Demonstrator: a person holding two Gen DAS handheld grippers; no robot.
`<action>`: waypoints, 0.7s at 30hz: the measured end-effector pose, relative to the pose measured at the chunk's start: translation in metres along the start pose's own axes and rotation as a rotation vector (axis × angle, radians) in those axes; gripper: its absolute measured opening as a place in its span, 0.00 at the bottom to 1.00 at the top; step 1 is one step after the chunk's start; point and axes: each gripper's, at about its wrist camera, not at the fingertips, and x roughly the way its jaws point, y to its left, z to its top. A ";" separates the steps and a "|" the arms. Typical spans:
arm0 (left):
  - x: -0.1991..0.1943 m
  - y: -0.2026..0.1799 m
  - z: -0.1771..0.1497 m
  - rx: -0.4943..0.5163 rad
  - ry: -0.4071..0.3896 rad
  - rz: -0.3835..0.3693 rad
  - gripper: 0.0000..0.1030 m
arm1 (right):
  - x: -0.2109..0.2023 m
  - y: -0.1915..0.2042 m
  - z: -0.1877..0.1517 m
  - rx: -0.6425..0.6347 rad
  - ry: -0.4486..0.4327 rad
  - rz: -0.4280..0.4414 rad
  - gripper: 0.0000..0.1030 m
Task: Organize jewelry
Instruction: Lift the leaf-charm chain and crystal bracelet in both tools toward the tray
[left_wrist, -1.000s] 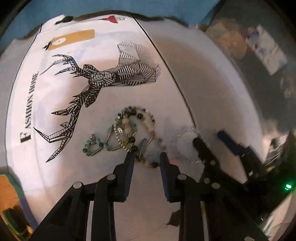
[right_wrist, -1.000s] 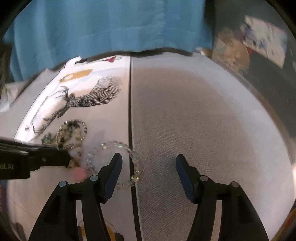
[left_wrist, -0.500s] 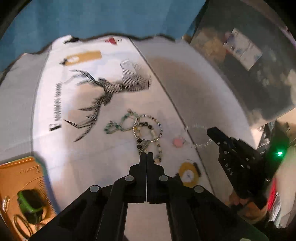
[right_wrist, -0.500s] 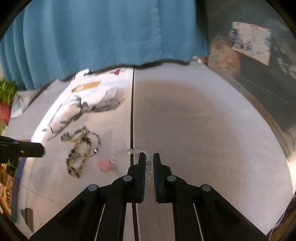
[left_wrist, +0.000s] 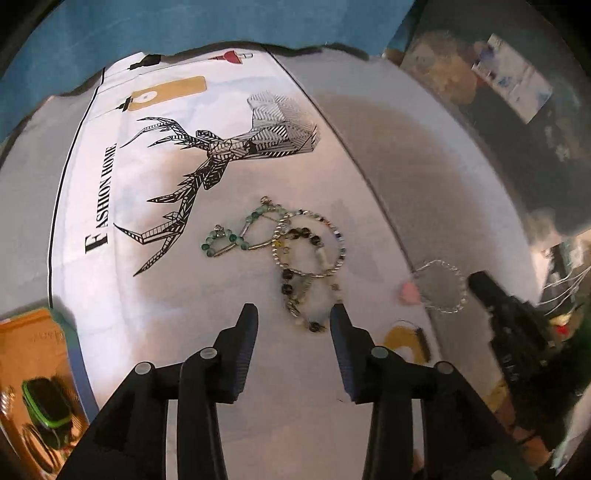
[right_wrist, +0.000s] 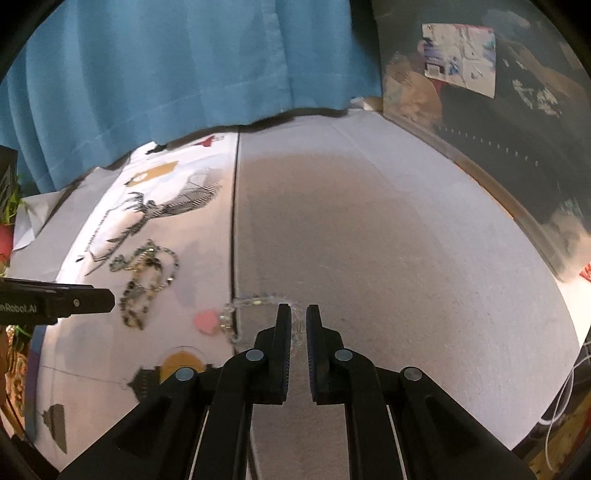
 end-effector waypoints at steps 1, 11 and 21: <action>0.004 0.001 0.000 0.003 0.006 0.011 0.37 | 0.003 -0.002 0.001 0.004 0.000 -0.008 0.09; 0.021 -0.012 0.005 0.083 0.009 0.053 0.36 | 0.022 -0.007 -0.006 0.008 0.044 -0.002 0.50; -0.022 -0.017 -0.001 0.082 -0.089 -0.005 0.10 | 0.018 0.002 0.001 -0.056 0.013 0.004 0.07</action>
